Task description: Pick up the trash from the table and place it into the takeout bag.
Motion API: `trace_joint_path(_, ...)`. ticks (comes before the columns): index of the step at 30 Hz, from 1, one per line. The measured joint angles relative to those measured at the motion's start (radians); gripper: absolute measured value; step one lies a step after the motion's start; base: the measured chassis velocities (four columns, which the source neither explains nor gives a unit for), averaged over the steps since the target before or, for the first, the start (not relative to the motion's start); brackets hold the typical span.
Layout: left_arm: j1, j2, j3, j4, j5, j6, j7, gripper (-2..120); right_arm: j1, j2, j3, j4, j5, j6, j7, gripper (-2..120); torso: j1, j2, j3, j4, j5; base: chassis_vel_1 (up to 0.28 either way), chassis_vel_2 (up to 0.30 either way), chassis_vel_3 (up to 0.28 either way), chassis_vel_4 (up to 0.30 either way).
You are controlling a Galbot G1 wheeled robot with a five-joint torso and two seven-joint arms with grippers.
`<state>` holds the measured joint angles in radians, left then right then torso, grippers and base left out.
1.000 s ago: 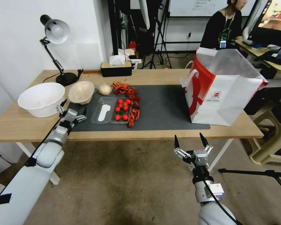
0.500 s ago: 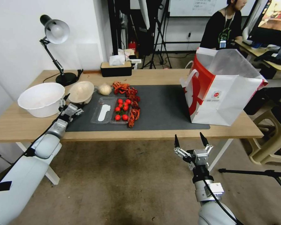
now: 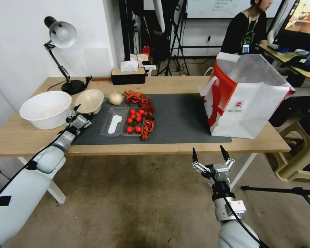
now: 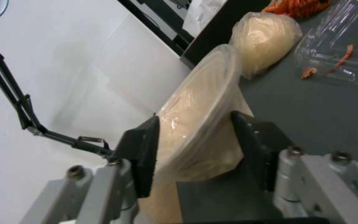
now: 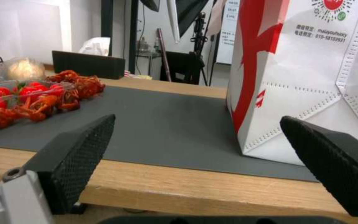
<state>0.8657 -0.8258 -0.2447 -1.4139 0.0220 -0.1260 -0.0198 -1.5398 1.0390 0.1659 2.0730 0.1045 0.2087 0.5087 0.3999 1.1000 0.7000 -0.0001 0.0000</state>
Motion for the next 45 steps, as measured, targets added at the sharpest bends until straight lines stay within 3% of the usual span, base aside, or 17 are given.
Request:
trace_joint_path(12,-0.019,0.034,0.034,0.012,-0.023,-0.009,0.044,5,0.003,0.003,0.000,-0.001,0.000,0.000,-0.001,100,0.000,0.000,0.000,0.0002,0.0000,0.000,0.000,0.000,0.000)
trace_joint_path(15,-0.019,0.035,0.034,0.006,-0.025,-0.012,0.050,1,0.003,0.003,0.000,-0.001,0.000,0.000,-0.001,100,0.000,0.000,0.000,0.0002,0.0001,0.000,0.000,0.000,0.000)
trace_joint_path(26,-0.030,0.059,0.034,-0.078,-0.055,-0.022,0.066,0,0.004,0.003,0.001,-0.001,0.000,0.001,-0.002,100,0.000,0.000,0.000,0.0002,0.0001,0.000,0.000,0.000,0.000)
trace_joint_path(31,-0.063,0.078,0.066,-0.152,-0.141,-0.016,0.067,0,0.005,0.004,0.000,-0.001,-0.003,0.001,-0.002,100,0.000,0.000,0.000,0.0003,0.0001,0.000,0.000,0.000,0.000)
trace_joint_path(33,-0.118,0.091,0.135,-0.204,-0.278,-0.024,0.087,0,0.005,0.003,0.000,0.001,-0.004,0.000,-0.003,100,0.000,0.000,0.000,0.0001,0.0004,0.000,0.000,0.000,0.000)
trace_joint_path(35,-0.135,0.092,0.157,-0.213,-0.306,-0.028,0.097,0,0.005,0.003,0.000,0.001,-0.005,0.000,-0.003,100,0.000,0.000,0.000,0.0003,0.0002,0.000,0.000,0.000,0.000)
trace_joint_path(37,-0.230,0.093,0.273,-0.232,-0.439,-0.070,0.146,0,0.003,0.002,0.000,0.002,-0.006,0.000,-0.003,100,0.000,0.000,0.000,-0.0002,0.0007,0.000,0.000,0.000,0.000)
trace_joint_path(38,-0.230,0.093,0.273,-0.232,-0.439,-0.070,0.146,0,0.003,0.002,0.000,0.002,-0.006,0.000,-0.003,100,0.000,0.000,0.000,-0.0002,0.0007,0.000,0.000,0.000,0.000)
trace_joint_path(39,-0.293,0.085,0.341,-0.232,-0.499,-0.090,0.171,0,0.001,0.001,0.003,0.003,-0.006,0.000,-0.003,100,0.000,0.000,0.000,0.0001,-0.0007,0.000,0.000,0.000,0.000)
trace_joint_path(41,-0.330,0.080,0.371,-0.231,-0.527,-0.097,0.181,0,0.000,0.000,0.004,0.004,-0.006,0.000,-0.002,100,0.000,0.000,0.000,-0.0001,-0.0004,0.000,0.000,0.000,0.000)
trace_joint_path(43,-0.424,0.055,0.450,-0.226,-0.613,-0.105,0.206,0,-0.002,-0.002,0.007,0.006,-0.006,0.000,-0.002,100,0.000,0.000,0.000,0.0002,0.0008,0.000,0.000,0.000,0.000)
trace_joint_path(45,-0.470,0.038,0.488,-0.219,-0.644,-0.104,0.211,0,-0.002,-0.004,0.011,0.006,-0.006,0.000,-0.001,100,0.000,0.000,0.000,0.0002,-0.0006,0.000,0.000,0.000,0.000)
